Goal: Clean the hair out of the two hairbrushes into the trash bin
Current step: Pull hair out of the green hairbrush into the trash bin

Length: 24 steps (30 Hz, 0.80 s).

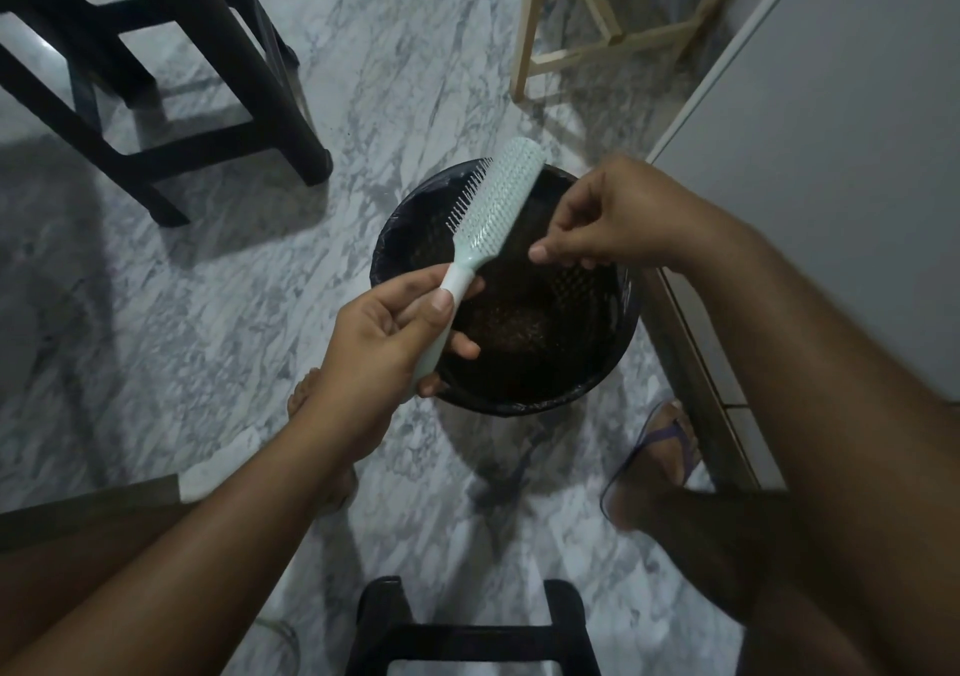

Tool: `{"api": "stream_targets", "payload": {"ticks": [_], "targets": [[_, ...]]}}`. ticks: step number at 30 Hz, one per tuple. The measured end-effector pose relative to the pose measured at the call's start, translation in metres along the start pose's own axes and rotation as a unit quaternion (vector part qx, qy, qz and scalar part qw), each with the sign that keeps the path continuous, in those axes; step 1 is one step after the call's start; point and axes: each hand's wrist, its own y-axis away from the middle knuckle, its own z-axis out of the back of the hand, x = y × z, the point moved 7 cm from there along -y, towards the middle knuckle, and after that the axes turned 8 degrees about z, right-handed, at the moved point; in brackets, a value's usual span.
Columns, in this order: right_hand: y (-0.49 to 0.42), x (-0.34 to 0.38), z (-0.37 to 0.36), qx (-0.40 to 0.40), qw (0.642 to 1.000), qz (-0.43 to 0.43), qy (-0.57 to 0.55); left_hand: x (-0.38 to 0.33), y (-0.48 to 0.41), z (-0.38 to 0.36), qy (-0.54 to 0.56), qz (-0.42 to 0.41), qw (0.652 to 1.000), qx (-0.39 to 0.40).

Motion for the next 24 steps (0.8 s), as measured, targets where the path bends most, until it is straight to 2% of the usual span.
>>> {"api": "stream_targets", "payload": {"ticks": [2, 4, 6, 9, 12, 14, 15, 16, 17, 18, 19, 20, 21, 22, 24], "targets": [[0.0, -0.001, 0.005, -0.049, 0.998, 0.009, -0.027, -0.001, 0.0, 0.0, 0.0, 0.001, 1.0, -0.001], [0.0, 0.0, 0.011, -0.096, 0.989, 0.008, -0.114, -0.003, 0.0, -0.001, 0.004, 0.001, 1.0, 0.002], [0.001, 0.005, 0.014, -0.1, 0.973, 0.008, -0.206, -0.004, -0.001, -0.001, 0.009, -0.002, 1.0, 0.001], [0.001, 0.021, 0.018, -0.118, 0.935, 0.037, -0.332, -0.001, -0.003, 0.004, 0.02, 0.012, 0.999, -0.025], [0.003, 0.029, 0.033, -0.192, 0.886, 0.072, -0.417, 0.004, -0.004, 0.01, 0.023, 0.024, 0.998, -0.05], [0.004, 0.029, 0.044, -0.235, 0.865, 0.093, -0.434, 0.005, -0.004, 0.013, 0.013, 0.023, 0.998, -0.061], [0.005, 0.027, 0.048, -0.246, 0.867, 0.098, -0.422, 0.005, -0.004, 0.013, 0.007, 0.02, 0.998, -0.063], [0.004, 0.025, 0.048, -0.241, 0.887, 0.091, -0.384, 0.004, -0.003, 0.013, 0.005, 0.018, 0.998, -0.063], [0.003, 0.024, 0.043, -0.208, 0.924, 0.07, -0.312, 0.003, -0.003, 0.014, 0.006, 0.016, 0.998, -0.062], [0.001, 0.02, 0.032, -0.146, 0.969, 0.034, -0.197, 0.002, -0.003, 0.014, 0.008, 0.014, 0.998, -0.062], [0.0, 0.011, 0.018, -0.062, 0.996, -0.009, -0.057, 0.001, -0.003, 0.013, 0.009, 0.012, 0.998, -0.061], [0.001, 0.001, 0.003, 0.019, 0.997, -0.043, 0.063, -0.001, -0.003, 0.013, 0.009, 0.011, 0.998, -0.058], [0.003, -0.003, -0.009, 0.069, 0.987, -0.059, 0.132, -0.001, -0.004, 0.012, 0.009, 0.01, 0.998, -0.054], [0.004, -0.002, -0.017, 0.084, 0.986, -0.059, 0.128, -0.002, -0.004, 0.012, 0.01, 0.01, 0.999, -0.051], [0.005, 0.008, -0.024, 0.03, 0.996, -0.049, -0.064, -0.001, -0.004, 0.011, 0.013, 0.012, 0.999, -0.045]]}}
